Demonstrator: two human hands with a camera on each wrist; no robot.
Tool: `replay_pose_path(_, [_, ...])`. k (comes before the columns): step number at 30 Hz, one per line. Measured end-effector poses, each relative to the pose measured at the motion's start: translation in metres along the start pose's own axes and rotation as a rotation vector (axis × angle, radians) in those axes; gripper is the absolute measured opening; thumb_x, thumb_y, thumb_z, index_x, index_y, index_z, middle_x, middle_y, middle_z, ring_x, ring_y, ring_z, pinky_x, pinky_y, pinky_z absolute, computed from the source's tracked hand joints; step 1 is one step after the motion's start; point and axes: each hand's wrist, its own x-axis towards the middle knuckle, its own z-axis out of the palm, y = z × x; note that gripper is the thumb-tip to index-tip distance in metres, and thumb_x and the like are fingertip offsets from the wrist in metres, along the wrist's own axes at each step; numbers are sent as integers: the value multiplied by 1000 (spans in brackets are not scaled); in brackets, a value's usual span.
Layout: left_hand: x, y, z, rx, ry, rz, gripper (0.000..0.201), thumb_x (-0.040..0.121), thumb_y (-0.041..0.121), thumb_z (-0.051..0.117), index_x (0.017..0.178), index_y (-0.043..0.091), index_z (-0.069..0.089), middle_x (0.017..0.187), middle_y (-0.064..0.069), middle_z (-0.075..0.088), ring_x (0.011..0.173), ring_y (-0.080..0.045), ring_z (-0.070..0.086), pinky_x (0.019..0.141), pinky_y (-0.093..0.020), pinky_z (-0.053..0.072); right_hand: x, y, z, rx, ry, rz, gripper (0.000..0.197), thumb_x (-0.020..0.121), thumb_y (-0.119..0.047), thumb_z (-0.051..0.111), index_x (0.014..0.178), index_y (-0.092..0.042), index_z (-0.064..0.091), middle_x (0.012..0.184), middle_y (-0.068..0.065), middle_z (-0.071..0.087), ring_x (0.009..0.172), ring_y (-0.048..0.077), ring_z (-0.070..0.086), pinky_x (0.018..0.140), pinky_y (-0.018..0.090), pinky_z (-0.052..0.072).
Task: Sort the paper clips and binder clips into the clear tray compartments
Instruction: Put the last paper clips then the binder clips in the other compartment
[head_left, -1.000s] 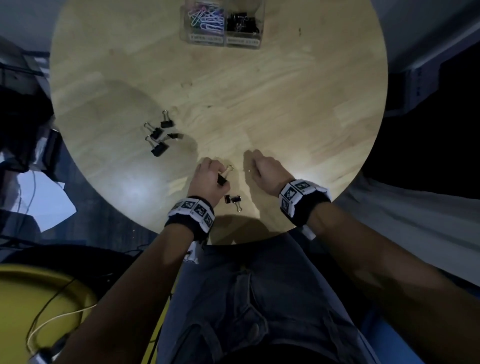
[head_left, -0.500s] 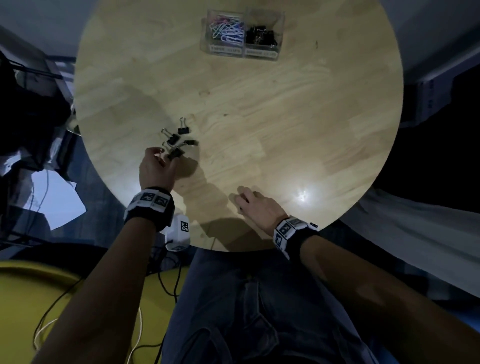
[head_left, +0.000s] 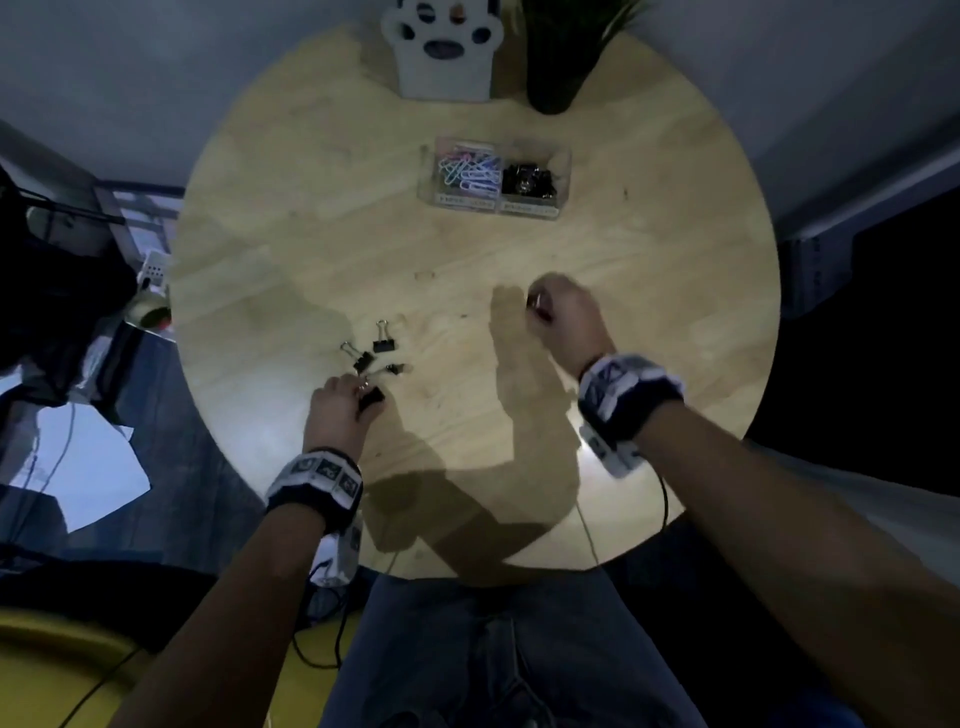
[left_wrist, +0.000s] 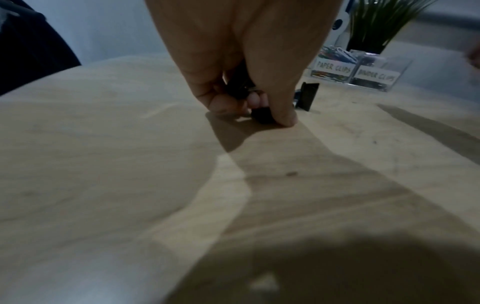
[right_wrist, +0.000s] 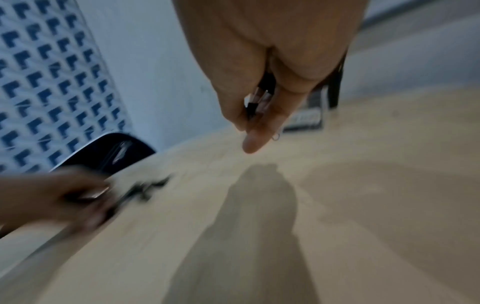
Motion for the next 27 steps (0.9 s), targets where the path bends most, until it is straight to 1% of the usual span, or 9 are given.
replay_pose_path(3, [-12, 3, 2, -38, -41, 47, 37, 86, 20, 62, 116, 0, 53, 111, -22, 52, 106, -38, 46, 91, -45, 38, 71, -17, -40, 5, 137, 37, 20, 85, -5, 57, 102, 5, 58, 94, 22, 60, 94, 37, 59, 77, 39, 45])
replay_pose_path(5, [-18, 5, 1, -53, -49, 60, 40, 87, 23, 60, 119, 2, 51, 114, -20, 50, 108, -37, 46, 92, -44, 40, 110, -22, -54, -46, 167, 62, 22, 87, -9, 57, 106, 3, 55, 99, 24, 63, 94, 36, 60, 74, 39, 47])
replay_pose_path(7, [-20, 10, -4, -95, -52, 43, 41, 87, 27, 59, 120, 3, 50, 117, -18, 47, 109, -34, 47, 93, -42, 43, 135, -24, -56, -76, 136, 91, 23, 89, -11, 57, 108, 1, 55, 106, 23, 65, 96, 36, 61, 75, 39, 49])
replay_pose_path(10, [-15, 27, -15, -149, -35, 87, 40, 88, 29, 56, 118, 3, 50, 124, -16, 44, 111, -30, 48, 94, -40, 44, 150, -23, -48, -61, 24, 139, 31, 92, -14, 56, 120, -4, 55, 118, 21, 63, 105, 35, 60, 86, 38, 50])
replay_pose_path(12, [-2, 48, -25, -168, 8, 189, 35, 88, 25, 56, 114, 2, 51, 121, -17, 45, 108, -31, 49, 91, -37, 44, 146, -19, -44, -44, 24, 134, 34, 94, -7, 47, 128, -5, 52, 128, 19, 58, 113, 35, 57, 95, 39, 48])
replay_pose_path(15, [37, 98, -41, -208, 73, 356, 28, 88, 20, 58, 108, 1, 53, 113, -19, 48, 102, -32, 50, 88, -31, 39, 122, -11, -43, 51, 176, 104, 42, 89, 9, 36, 125, -1, 54, 133, 21, 53, 119, 35, 53, 99, 37, 43])
replay_pose_path(19, [102, 183, -55, -177, 99, 510, 31, 89, 21, 56, 112, 1, 51, 114, -20, 51, 105, -33, 47, 90, -39, 38, 71, 15, -30, 159, 321, 166, 35, 87, 7, 41, 117, 0, 58, 119, 21, 59, 97, 32, 61, 86, 35, 48])
replay_pose_path(21, [129, 219, -57, -109, 97, 552, 31, 90, 20, 54, 114, 2, 48, 119, -19, 49, 110, -33, 44, 93, -39, 35, 47, 29, -21, 227, 340, 209, 30, 87, 5, 44, 112, 0, 60, 114, 20, 60, 85, 29, 62, 81, 38, 51])
replay_pose_path(27, [178, 261, -45, 68, 21, 531, 35, 87, 18, 58, 116, 3, 47, 124, -18, 47, 113, -34, 41, 96, -37, 32, 7, 53, -2, 244, 239, 281, 28, 83, 5, 47, 106, -4, 60, 101, 16, 65, 82, 28, 62, 75, 42, 55])
